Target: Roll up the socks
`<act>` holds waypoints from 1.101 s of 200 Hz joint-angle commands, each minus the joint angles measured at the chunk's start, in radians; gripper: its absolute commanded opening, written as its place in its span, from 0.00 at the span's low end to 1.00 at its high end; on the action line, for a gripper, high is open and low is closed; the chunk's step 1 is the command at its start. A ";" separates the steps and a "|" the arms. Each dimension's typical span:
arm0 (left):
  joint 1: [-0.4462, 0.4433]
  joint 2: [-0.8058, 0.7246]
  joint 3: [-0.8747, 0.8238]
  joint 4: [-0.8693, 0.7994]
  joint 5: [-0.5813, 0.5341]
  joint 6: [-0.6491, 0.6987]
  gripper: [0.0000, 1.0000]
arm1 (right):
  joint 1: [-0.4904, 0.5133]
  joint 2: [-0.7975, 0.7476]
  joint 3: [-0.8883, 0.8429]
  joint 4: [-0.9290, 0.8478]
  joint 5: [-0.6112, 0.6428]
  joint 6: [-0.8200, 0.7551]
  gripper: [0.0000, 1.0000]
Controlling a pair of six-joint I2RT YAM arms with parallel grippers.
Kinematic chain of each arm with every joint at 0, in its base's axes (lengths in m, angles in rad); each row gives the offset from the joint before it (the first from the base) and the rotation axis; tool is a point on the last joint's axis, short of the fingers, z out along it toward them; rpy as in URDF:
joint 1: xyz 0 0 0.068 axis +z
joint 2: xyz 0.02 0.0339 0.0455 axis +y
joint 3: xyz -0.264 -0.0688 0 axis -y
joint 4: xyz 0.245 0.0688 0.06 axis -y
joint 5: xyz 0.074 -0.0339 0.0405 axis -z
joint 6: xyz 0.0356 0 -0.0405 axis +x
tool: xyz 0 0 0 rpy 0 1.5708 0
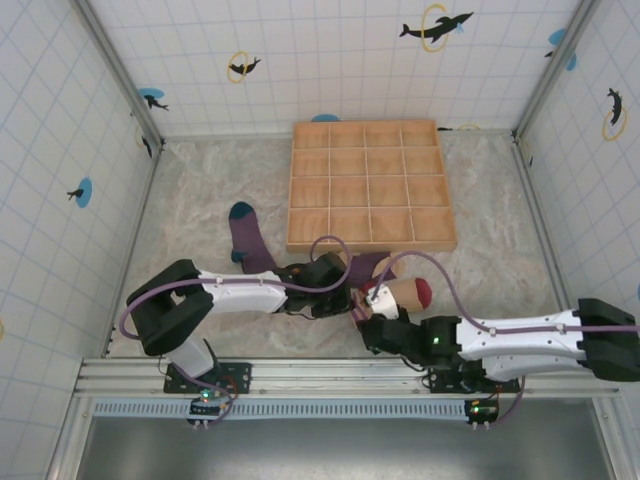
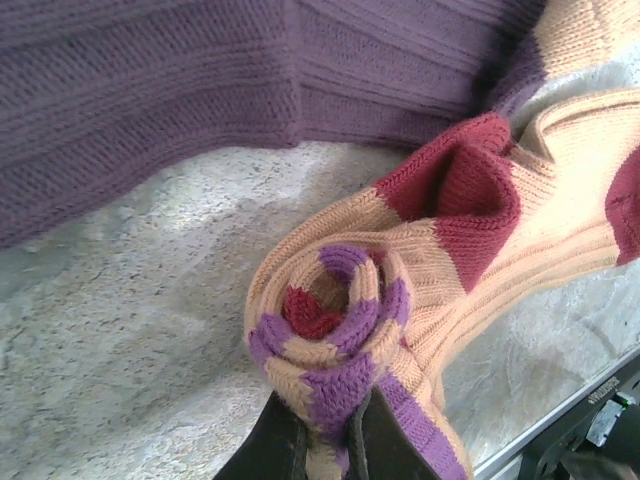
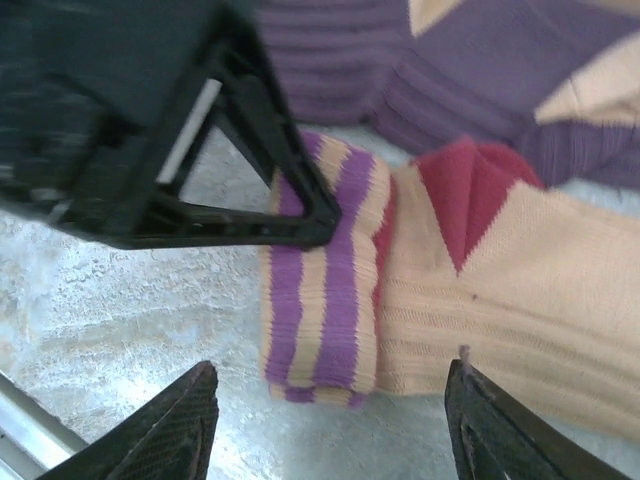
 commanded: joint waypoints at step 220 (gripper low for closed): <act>0.043 -0.013 -0.010 -0.039 0.091 0.026 0.04 | 0.128 0.521 0.113 0.095 0.257 -0.071 0.14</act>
